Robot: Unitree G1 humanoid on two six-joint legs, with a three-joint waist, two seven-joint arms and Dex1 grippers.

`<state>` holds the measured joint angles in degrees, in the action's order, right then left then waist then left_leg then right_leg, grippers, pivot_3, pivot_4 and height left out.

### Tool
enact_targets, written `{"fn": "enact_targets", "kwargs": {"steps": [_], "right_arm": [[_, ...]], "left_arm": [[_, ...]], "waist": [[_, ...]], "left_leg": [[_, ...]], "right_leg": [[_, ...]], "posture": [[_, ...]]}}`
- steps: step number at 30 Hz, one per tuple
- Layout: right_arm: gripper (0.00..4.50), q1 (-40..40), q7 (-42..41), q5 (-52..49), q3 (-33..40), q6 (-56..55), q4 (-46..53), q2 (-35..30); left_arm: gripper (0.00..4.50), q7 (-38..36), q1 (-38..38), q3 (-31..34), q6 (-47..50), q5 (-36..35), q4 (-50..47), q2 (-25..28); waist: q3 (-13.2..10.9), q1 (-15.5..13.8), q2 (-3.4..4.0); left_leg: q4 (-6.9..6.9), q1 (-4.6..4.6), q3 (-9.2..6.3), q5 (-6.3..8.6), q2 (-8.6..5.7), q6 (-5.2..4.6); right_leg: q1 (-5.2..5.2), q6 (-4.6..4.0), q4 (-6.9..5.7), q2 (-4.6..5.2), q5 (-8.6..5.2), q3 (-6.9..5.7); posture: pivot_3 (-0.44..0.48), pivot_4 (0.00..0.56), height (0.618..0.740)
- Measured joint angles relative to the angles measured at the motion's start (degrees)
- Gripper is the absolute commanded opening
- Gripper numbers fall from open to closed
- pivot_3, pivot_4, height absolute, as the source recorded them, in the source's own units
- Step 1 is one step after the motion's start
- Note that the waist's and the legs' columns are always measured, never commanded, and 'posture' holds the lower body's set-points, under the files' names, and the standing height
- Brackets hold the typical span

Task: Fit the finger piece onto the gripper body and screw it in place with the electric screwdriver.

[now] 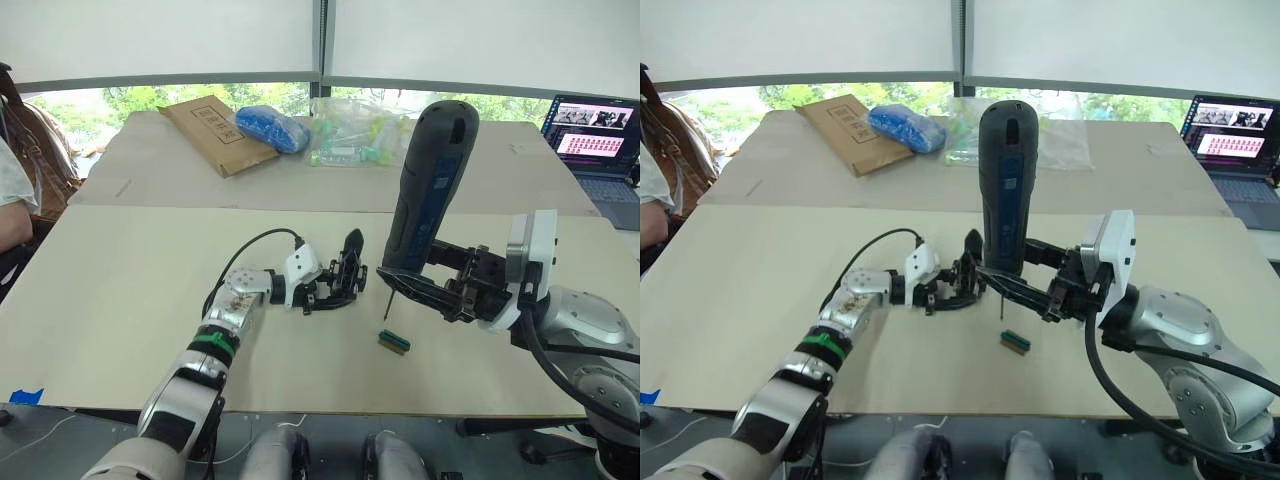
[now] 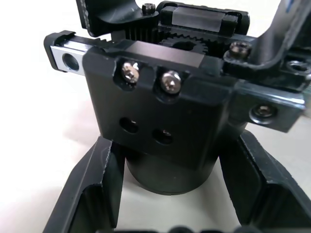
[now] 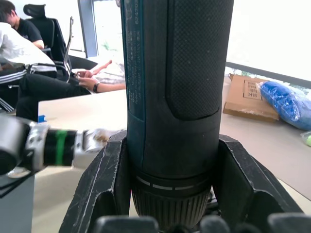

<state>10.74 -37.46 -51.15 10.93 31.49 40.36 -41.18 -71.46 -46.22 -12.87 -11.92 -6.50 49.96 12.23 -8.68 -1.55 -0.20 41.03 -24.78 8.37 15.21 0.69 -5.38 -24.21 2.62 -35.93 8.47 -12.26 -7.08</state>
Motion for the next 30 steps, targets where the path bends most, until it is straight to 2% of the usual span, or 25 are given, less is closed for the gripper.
{"fn": "enact_targets", "kwargs": {"steps": [4, 6, 9, 11, 15, 19, 22, 29, 30], "right_arm": [[1.93, 0.0, -0.8, -2.0, 0.4, 0.1, 0.0, -0.5], [1.93, 0.0, -1.1, -2.1, 0.4, 0.2, 0.1, -0.9], [1.93, 0.4, -1.1, -3.6, 0.4, 0.9, 0.1, -1.1], [1.93, 1.9, -0.9, -4.6, 0.3, 1.8, 0.1, -1.2], [1.93, 5.9, -0.5, -7.9, 0.2, 3.9, -0.1, -1.9], [1.93, 13.9, 0.7, -9.1, -1.8, 6.1, -3.1, -1.2], [1.93, 18.1, 0.8, -8.6, -4.4, 6.7, -5.6, 0.3], [1.93, 25.2, -0.1, -3.9, -10.4, 6.7, -10.7, 3.9], [1.93, 25.8, -0.2, -2.9, -11.0, 6.7, -11.2, 4.2]], "left_arm": [[2.31, -0.5, -5.9, 0.0, -4.5, 2.6, 9.8, -2.3], [3.33, -0.5, -6.8, 0.4, -5.7, 3.0, 12.1, -3.0], [4.50, -0.6, -6.9, 0.8, -6.8, 3.3, 13.4, -2.7], [4.50, -1.1, -5.9, 1.3, -6.8, 3.3, 12.4, -2.0], [4.50, -1.3, -0.4, 2.9, -4.6, 1.7, 4.0, -0.3], [4.50, 3.7, 9.1, 4.1, 1.5, 0.2, -11.0, -0.4], [4.50, 7.2, 12.8, 3.8, 5.2, -0.1, -17.6, -0.7], [4.50, 14.0, 13.6, 3.1, 8.7, 0.7, -20.7, -1.9], [4.25, 14.4, 13.6, 2.9, 8.7, 0.7, -20.7, -2.1]], "waist": [[0.0, 0.1, -0.03], [0.0, 0.3, -0.04], [0.0, 0.6, -0.04], [0.0, 0.8, -0.03], [0.0, 1.0, -0.03], [0.0, 1.1, -0.01], [0.0, 0.8, -0.01], [0.0, 0.8, -0.01], [0.0, 0.8, -0.01]], "left_leg": [[0.06, -0.04, -0.01, 0.04, -0.01, -0.09], [0.06, -0.04, -0.01, 0.06, 0.01, -0.11], [0.06, -0.03, -0.03, 0.06, 0.03, -0.11], [0.07, -0.03, -0.04, 0.06, 0.04, -0.12], [0.06, -0.02, -0.05, 0.06, 0.07, -0.12], [0.07, 0.02, -0.06, 0.06, 0.07, -0.12], [0.11, 0.01, -0.08, 0.06, 0.07, -0.12], [0.14, 0.00, -0.03, 0.06, 0.05, -0.12], [0.14, 0.00, -0.04, 0.06, 0.05, -0.12]], "right_leg": [[0.01, 0.04, 0.02, 0.01, 0.02, 0.02], [0.00, 0.04, 0.02, 0.01, 0.02, 0.02], [0.00, 0.03, 0.00, 0.01, 0.03, 0.03], [0.00, 0.03, -0.01, 0.02, 0.03, 0.04], [-0.02, 0.02, -0.01, 0.03, 0.03, 0.05], [0.00, 0.02, -0.03, 0.07, 0.03, 0.09], [0.03, 0.02, -0.06, 0.07, 0.03, 0.04], [0.03, 0.03, -0.11, 0.06, 0.03, 0.03], [0.04, 0.03, -0.11, 0.06, 0.03, 0.01]], "posture": [[0.000, 0.150, 0.732], [0.000, 0.150, 0.732], [0.000, 0.150, 0.732], [0.000, 0.150, 0.732], [0.000, 0.150, 0.732], [0.000, 0.150, 0.732], [0.000, 0.150, 0.732], [0.000, 0.150, 0.732], [0.000, 0.150, 0.732]]}}
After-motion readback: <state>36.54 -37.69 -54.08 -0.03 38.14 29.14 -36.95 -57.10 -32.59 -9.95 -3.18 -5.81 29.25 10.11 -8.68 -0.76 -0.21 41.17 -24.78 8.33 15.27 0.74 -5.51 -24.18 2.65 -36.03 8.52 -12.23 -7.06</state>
